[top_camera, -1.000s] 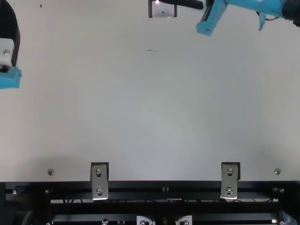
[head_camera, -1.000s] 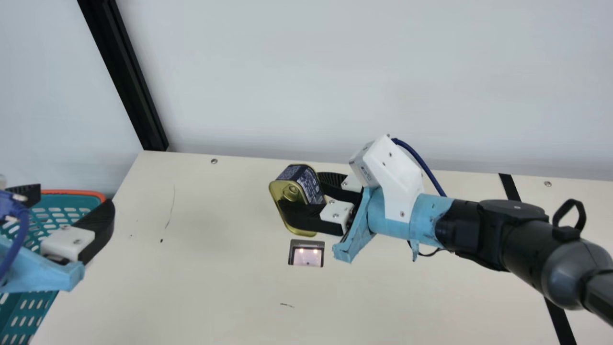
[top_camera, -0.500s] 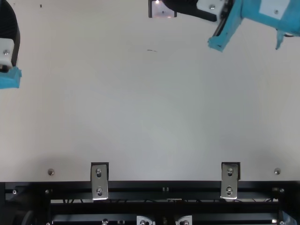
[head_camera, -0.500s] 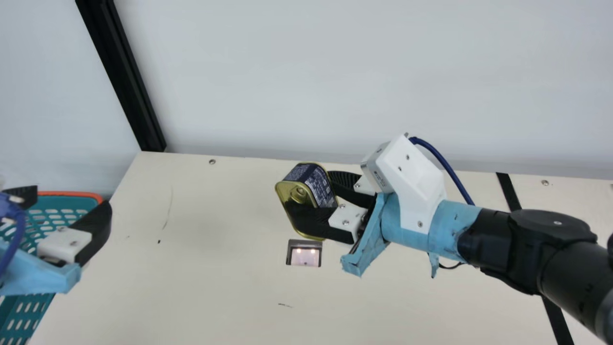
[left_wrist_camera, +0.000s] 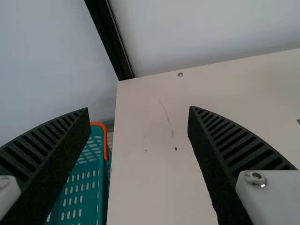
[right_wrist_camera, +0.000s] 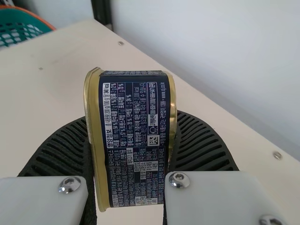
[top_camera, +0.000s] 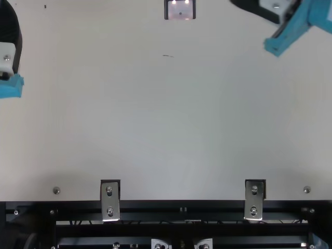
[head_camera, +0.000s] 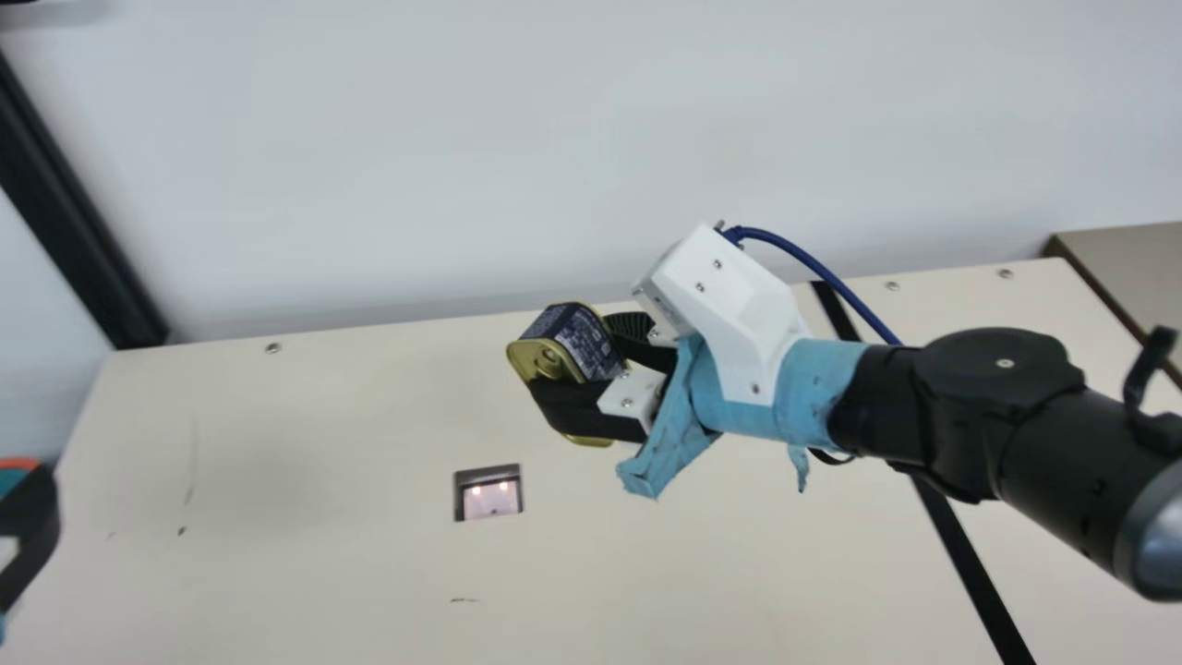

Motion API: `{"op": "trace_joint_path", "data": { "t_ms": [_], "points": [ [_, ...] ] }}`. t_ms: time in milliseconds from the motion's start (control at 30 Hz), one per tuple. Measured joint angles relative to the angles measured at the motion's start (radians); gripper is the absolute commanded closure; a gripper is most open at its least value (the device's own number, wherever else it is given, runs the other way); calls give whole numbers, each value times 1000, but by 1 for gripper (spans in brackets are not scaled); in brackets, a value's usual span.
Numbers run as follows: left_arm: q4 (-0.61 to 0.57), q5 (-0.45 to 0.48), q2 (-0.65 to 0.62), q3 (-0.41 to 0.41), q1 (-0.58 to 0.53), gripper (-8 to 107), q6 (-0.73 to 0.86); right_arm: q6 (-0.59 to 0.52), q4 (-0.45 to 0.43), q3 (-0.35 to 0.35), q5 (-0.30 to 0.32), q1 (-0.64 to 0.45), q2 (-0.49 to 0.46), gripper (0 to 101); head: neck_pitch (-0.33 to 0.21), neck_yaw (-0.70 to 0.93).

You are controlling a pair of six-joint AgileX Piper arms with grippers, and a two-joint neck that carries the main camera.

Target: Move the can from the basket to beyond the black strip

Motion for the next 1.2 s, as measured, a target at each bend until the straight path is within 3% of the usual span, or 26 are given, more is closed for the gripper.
{"op": "trace_joint_path", "data": {
  "t_ms": [167,533,867,1200],
  "points": [
    [0,0,0,0,0,9,0,122,-129,19,-21,-54,-45,101,-15,-67],
    [0,0,0,0,0,9,0,364,-436,42,-7,-201,-112,101,-15,-128],
    [0,0,0,0,0,9,0,533,-712,14,46,-342,-113,101,-15,-138],
    [0,0,0,0,0,9,0,618,-945,-50,119,-459,-77,101,-15,-138]
  ]
}}
